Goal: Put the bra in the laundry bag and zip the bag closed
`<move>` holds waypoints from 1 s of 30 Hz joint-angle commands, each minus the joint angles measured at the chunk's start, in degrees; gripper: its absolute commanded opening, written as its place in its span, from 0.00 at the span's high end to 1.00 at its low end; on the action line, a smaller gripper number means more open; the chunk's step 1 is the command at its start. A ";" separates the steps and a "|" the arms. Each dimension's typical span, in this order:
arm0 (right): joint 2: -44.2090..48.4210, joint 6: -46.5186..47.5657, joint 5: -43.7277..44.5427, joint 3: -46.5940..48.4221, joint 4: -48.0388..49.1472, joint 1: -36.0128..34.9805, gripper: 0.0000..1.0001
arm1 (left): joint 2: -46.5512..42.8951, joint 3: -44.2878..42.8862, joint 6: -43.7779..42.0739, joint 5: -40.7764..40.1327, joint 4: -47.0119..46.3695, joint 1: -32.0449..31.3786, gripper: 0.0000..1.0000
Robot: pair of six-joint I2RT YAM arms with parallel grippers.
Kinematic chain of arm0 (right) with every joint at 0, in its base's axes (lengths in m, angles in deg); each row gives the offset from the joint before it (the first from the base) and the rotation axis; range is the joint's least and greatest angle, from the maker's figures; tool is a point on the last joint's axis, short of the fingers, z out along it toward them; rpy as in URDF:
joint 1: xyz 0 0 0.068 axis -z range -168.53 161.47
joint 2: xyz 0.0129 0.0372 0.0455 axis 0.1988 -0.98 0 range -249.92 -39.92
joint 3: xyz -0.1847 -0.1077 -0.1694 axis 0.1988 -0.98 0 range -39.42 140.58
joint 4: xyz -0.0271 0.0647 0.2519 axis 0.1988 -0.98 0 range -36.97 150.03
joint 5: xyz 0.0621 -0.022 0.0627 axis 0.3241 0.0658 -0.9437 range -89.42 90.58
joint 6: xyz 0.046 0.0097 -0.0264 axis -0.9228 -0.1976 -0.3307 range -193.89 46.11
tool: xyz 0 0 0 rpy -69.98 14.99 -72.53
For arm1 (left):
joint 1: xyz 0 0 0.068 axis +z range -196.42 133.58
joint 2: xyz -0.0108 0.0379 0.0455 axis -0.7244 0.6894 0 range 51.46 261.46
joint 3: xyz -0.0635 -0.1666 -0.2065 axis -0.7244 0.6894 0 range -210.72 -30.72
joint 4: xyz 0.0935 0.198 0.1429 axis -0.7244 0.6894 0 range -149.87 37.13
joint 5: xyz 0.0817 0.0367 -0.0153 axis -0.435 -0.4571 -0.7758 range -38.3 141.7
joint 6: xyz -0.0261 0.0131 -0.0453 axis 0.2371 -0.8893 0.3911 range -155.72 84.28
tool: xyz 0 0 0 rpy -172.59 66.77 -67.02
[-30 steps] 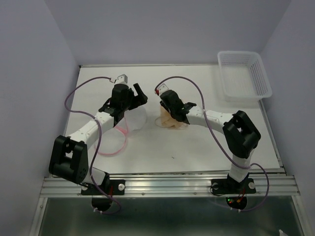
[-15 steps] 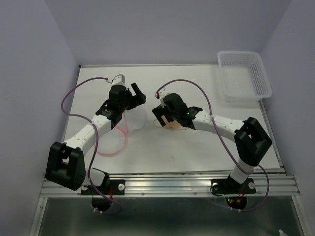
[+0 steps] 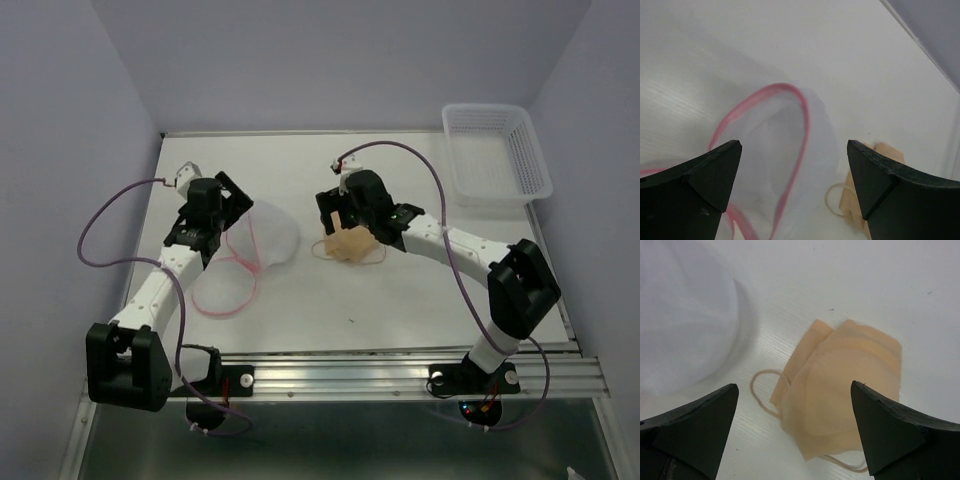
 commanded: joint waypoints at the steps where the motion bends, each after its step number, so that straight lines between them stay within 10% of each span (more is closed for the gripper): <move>1: -4.23 -1.55 -0.56 8.23 0.97 -2.84 0.00 | -2.78 3.17 7.60 -6.03 8.13 5.73 0.01; 21: -40.37 1.80 19.84 52.18 -9.22 -17.34 0.03 | -22.65 16.27 18.43 -14.39 20.88 13.48 0.01; 26: -40.37 0.39 27.75 51.93 -11.25 -17.35 0.70 | -22.21 16.53 17.21 -13.34 19.66 13.48 0.01; 30: -38.26 0.04 28.73 51.05 -10.29 -17.35 0.86 | -21.60 16.19 15.71 -10.70 17.28 13.48 0.01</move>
